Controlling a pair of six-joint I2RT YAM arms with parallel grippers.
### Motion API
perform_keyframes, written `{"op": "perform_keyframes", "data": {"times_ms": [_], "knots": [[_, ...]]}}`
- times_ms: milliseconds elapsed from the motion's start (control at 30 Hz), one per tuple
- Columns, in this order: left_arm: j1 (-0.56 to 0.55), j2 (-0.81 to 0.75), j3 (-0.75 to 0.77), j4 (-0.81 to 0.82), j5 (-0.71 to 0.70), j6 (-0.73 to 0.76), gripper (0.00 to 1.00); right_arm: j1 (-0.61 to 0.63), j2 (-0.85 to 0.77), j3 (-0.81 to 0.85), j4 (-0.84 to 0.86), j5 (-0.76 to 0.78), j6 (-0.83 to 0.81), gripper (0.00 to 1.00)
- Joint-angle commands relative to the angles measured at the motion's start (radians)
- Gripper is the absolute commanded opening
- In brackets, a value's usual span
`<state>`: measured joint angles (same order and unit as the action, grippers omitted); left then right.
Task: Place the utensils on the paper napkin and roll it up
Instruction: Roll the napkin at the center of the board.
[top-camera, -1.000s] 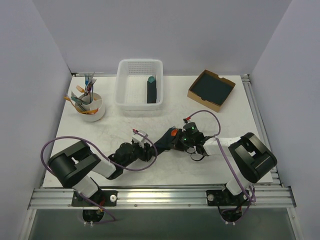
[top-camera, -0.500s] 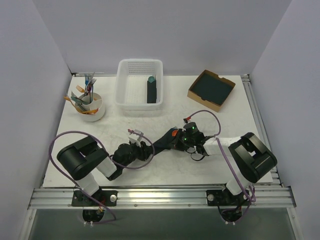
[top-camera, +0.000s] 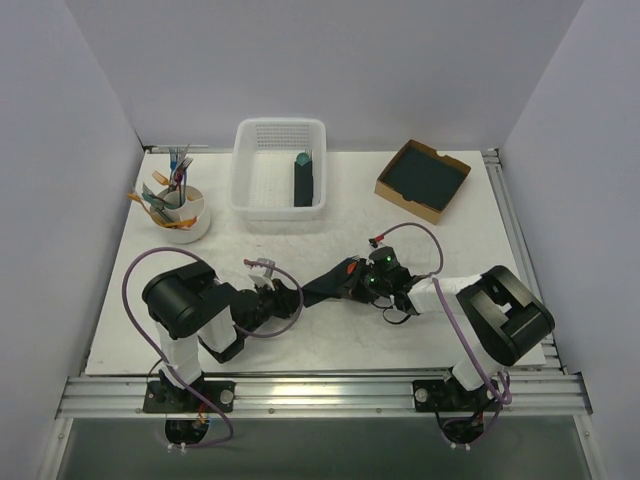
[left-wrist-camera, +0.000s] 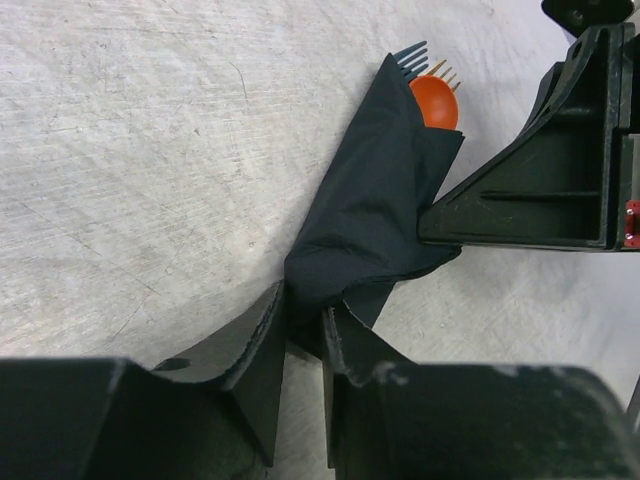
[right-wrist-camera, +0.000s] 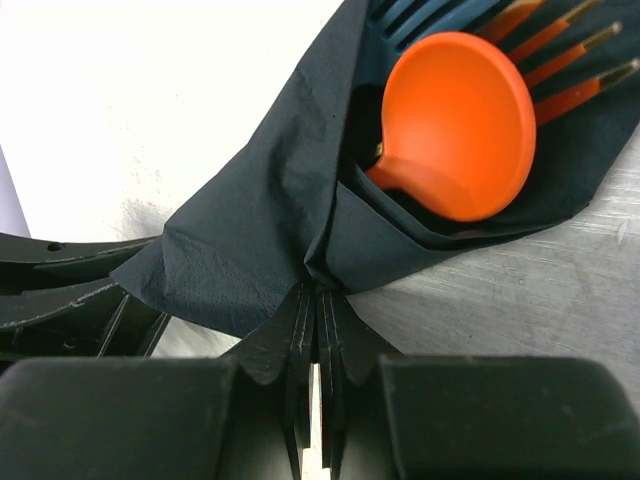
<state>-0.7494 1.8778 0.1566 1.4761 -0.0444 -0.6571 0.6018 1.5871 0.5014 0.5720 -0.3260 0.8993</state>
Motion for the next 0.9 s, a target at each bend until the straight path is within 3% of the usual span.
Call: {"op": "perform_keyframes", "data": {"times_ms": [0,167,300,433,567,700,867], "knots": [[0.012,0.032,-0.037,0.102,-0.011,-0.033,0.24,-0.008,0.014,-0.029,-0.078,0.039,-0.011,0.00],[0.044,0.021,-0.043,0.105,0.006,-0.088,0.03,-0.010,0.013,-0.029,-0.073,0.045,-0.010,0.00],[0.062,0.012,-0.042,0.098,0.032,-0.113,0.03,-0.010,0.014,-0.024,-0.080,0.045,-0.013,0.00],[0.079,0.011,-0.029,0.073,0.044,-0.159,0.12,-0.010,0.011,-0.021,-0.086,0.048,-0.013,0.00],[0.079,0.009,-0.034,0.079,0.090,-0.170,0.33,-0.011,0.016,-0.017,-0.092,0.054,-0.014,0.00],[0.084,-0.035,-0.043,0.047,0.150,-0.171,0.40,-0.011,0.017,-0.006,-0.095,0.058,-0.019,0.00],[0.090,-0.130,-0.063,-0.028,0.186,-0.202,0.41,-0.016,0.020,0.005,-0.107,0.065,-0.022,0.00]]}}
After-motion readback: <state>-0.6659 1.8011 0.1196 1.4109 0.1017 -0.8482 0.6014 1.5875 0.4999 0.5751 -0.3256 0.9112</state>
